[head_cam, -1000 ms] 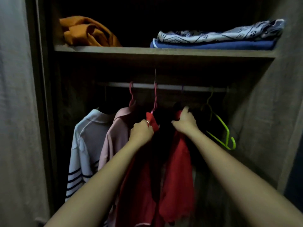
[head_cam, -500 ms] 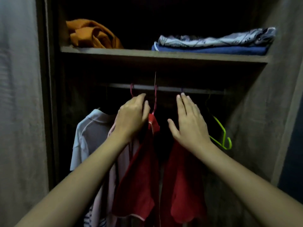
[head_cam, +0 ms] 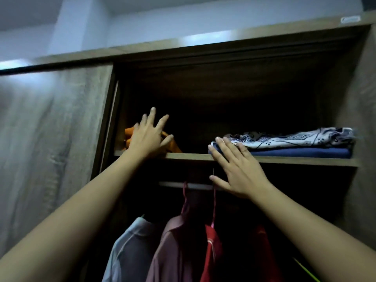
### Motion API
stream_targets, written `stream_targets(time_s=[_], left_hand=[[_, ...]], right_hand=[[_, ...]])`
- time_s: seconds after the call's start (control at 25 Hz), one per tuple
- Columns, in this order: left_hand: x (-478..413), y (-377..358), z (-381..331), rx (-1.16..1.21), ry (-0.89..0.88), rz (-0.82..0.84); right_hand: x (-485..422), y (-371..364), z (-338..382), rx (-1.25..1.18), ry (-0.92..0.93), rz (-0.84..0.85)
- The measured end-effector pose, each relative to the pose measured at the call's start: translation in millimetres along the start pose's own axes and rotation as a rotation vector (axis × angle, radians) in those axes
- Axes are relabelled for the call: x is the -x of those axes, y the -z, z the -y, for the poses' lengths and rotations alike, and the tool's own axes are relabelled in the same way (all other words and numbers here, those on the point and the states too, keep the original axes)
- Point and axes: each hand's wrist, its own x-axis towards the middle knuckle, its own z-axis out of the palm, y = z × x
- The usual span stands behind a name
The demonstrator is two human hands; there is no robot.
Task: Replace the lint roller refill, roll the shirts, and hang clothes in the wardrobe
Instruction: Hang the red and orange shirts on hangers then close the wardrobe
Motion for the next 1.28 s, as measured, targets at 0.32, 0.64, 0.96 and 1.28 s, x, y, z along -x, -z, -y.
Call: stream_targets(time_s=[0.32,0.64,0.96,1.28], left_hand=[[0.4,41.2,19.3,0.004,-0.081,0.139],[21.8,60.7,28.5,0.202,-0.238,0.285],[95.8,139.8,20.6,0.764,-0.116,0.039],[196.9,84.2,31.3,1.409,0.235,0.687]], right_hand=[[-3.2,-12.8,0.2,0.024,0.022,-0.041],[-1.3,3.8,-1.5,-0.225,-0.004,0.066],[9.1,108.8,70.8,-0.767,-0.183,-0.290],[79.4,132.8,130.8,-0.889,-0.269,0.266]])
